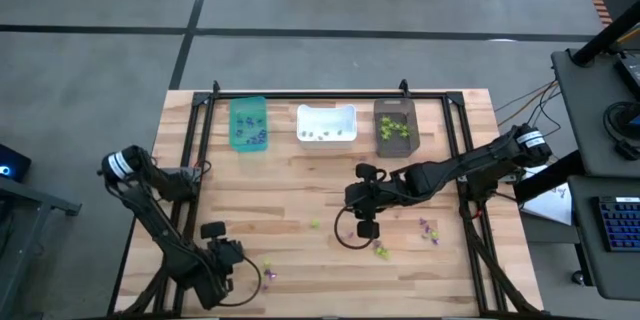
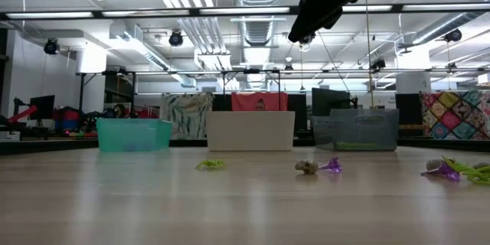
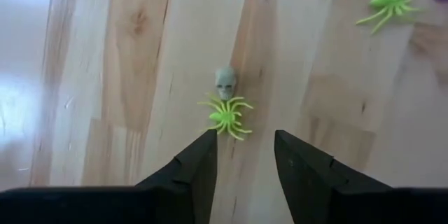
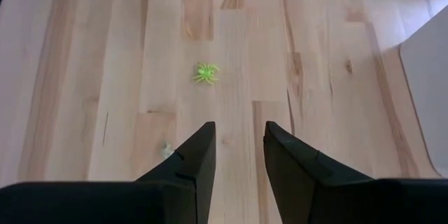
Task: Sort Halloween decoration
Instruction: Put the green spider toy into the black bin
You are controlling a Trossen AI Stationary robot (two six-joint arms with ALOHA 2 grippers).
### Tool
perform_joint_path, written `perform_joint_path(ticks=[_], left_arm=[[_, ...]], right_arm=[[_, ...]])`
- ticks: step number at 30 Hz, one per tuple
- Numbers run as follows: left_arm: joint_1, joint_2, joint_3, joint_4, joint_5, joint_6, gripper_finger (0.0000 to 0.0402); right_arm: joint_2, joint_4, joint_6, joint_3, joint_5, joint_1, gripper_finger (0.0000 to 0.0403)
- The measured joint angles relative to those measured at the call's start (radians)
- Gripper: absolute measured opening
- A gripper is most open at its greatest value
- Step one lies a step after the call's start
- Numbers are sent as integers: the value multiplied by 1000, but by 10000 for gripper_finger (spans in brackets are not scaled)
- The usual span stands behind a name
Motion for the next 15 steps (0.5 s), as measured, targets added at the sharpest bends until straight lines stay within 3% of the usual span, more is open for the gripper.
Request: perform_joint_path(ticks=[15], left_arm=[[1,113,0,19,-20,-22,125]], right_arm=[[2,17,0,0,18,0,107]])
